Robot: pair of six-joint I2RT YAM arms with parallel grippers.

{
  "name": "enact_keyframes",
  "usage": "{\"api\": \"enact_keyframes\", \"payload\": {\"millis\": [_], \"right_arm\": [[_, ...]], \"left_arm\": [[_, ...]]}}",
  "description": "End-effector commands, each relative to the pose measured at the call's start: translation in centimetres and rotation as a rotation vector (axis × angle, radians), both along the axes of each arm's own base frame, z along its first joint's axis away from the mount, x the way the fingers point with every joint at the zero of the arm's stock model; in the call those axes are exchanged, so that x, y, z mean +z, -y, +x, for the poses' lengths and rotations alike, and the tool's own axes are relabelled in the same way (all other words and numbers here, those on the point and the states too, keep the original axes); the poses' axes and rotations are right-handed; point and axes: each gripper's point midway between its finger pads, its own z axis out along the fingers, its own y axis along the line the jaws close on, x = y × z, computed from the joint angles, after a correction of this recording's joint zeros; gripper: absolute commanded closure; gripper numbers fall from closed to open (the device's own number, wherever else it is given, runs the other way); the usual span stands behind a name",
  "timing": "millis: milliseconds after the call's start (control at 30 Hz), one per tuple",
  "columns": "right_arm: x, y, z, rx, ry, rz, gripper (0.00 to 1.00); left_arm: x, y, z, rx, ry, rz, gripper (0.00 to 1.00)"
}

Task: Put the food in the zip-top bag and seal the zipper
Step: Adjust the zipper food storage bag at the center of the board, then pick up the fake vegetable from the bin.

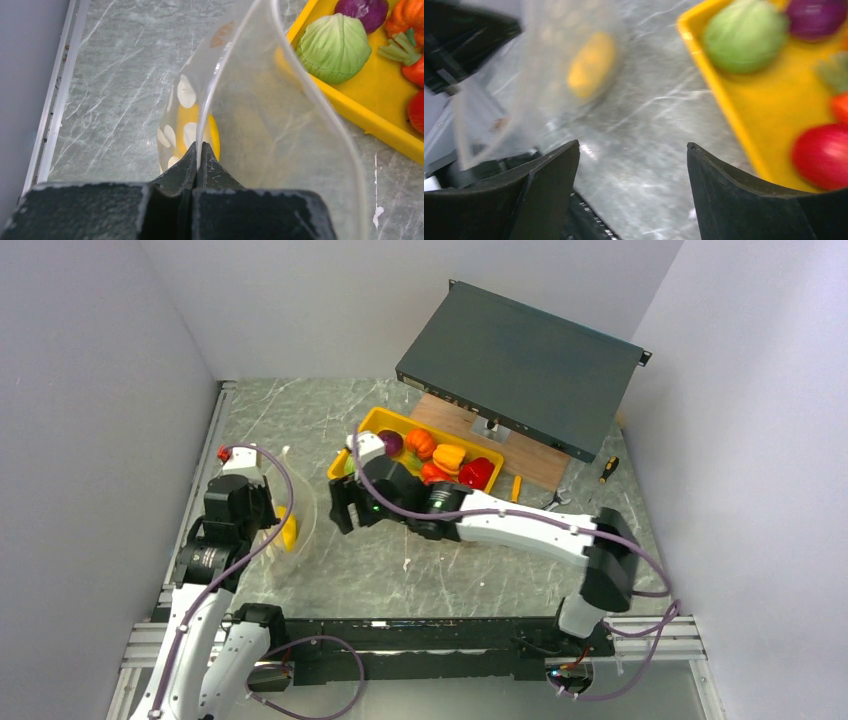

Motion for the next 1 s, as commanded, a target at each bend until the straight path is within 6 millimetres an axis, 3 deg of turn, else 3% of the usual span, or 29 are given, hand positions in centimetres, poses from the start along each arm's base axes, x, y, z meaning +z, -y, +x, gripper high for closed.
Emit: {"api": "enact_keyframes", "payload": {"millis": [0,167,300,467,633,967], "right_arm": [[0.4,8.6,5.3,-0.260,0.116,-0.118,0.18],[-4.1,16.5,9.9,-0.445,0.070,-0.272,0.15],[-6.2,19.0,11.9,-0.513,0.115,-0.416,0.09],[-8.8,19.2,13.4,-0.534,0.130,-0.542,0.02],[-11.1,17.6,13.2,-0.490,0.077,-0.529,0.02],[-15.3,17.8,13.8,-0.477,0.060,-0.622,0.07]], "left_arm": [[1.2,0.1,0.4,-0.008,0.058,-0.001,1.00],[1.1,0.0,0.3,-0.001,0.040,0.003,1.00],[1.0,0.2,0.4,-0.013,0.047,0.000,1.00],[0.6,0.6,0.6,-0.035,0.028,-0.005,1.00],[0.4,0.7,0.8,-0.038,0.020,-0.005,1.00],[0.3,0.8,0.9,-0.046,0.013,-0.006,1.00]]}}
